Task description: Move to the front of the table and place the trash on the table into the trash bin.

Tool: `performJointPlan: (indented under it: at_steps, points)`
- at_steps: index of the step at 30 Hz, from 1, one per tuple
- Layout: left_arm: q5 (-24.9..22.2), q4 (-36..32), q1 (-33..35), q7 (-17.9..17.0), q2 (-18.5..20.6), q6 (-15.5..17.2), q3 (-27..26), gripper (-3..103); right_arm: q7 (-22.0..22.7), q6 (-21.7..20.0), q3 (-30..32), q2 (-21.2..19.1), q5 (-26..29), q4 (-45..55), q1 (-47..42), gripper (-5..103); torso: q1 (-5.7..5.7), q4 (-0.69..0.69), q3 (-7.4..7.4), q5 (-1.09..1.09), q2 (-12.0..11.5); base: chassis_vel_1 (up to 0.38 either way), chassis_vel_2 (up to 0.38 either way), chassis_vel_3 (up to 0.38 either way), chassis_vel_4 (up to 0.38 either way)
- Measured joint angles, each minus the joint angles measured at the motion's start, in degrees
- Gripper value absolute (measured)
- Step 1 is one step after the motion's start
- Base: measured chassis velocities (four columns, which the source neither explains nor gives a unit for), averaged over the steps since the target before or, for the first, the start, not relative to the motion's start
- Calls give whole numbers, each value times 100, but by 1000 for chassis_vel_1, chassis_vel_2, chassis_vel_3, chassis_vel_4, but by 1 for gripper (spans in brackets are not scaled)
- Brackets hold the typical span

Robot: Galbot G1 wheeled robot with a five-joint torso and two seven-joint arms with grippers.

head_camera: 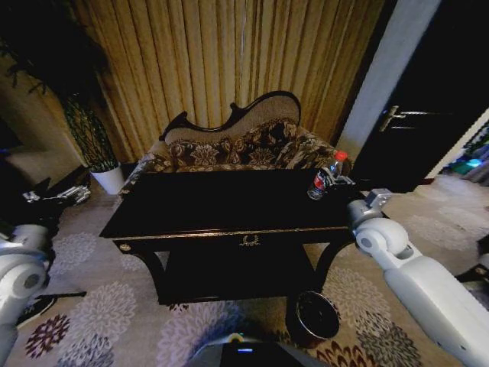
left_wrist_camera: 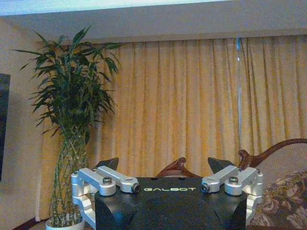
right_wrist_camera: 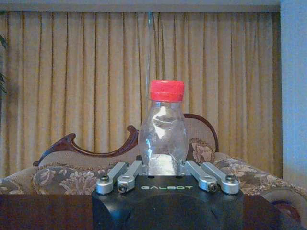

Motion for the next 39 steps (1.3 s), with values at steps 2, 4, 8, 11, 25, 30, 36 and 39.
performJointPlan:
  at_steps: [2,4,8,11,25,30,36,39]
  points:
    - [9,-11,-11,0,4,-4,19,100,0,0,25,4,1,9,-26,25,0,0,0,1,0,99,-110,-89,79]
    - [14,-19,-14,3,6,-6,31,100,0,0,48,6,1,12,-51,25,0,0,0,1,0,134,-142,-152,142]
    - [78,-16,-13,34,12,-44,70,100,-1,1,93,35,3,20,-89,25,-2,1,-1,1,1,153,-151,-153,162]
    - [114,3,-15,41,13,-87,111,100,-2,7,94,51,2,20,-92,25,-3,1,-2,0,1,160,-164,-156,158]
    - [185,36,-68,57,2,-124,264,100,-6,37,-51,144,-59,-51,-51,25,-1,1,0,1,1,105,-108,-100,107]
    - [190,50,-82,76,8,-130,293,100,-7,41,-58,158,-72,-59,-55,25,-1,1,0,0,0,87,-84,-82,83]
    - [211,87,-93,104,15,-160,340,100,-9,44,-78,167,-109,-59,-70,25,-1,0,-1,0,1,96,-94,-109,113]
    - [227,85,-82,107,-19,-191,357,100,-11,93,-164,223,-240,-123,-70,25,-2,0,-1,0,1,106,-99,-97,88]
